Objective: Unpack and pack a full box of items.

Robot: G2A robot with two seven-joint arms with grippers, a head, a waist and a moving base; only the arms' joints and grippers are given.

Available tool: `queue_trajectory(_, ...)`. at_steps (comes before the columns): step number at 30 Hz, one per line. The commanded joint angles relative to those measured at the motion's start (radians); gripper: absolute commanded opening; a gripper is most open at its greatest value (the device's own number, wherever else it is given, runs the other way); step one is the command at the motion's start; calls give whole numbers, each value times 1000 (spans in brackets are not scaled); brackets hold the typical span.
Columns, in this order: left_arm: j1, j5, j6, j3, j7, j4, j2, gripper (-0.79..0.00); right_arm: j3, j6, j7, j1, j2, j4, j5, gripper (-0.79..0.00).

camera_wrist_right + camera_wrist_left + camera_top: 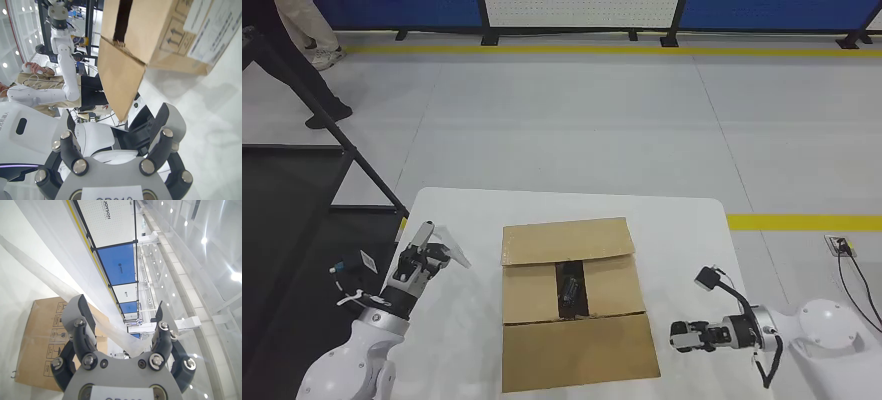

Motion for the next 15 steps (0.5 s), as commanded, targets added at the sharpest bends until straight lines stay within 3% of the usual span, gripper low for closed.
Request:
queue_trajectory(1,1,-3,-1,-2,2,1,0,-89,-34,13,13,10,3,0,-19,0)
queue_trajectory(9,18,-7,-8,-15,9,-6,0,-99,-240,19,19,141,-19,39,-17,0)
queue_trajectory(15,40,-16,-20,-30,14,-13,-1,-102,-313,-26,-26,208,-21,30,59,0)
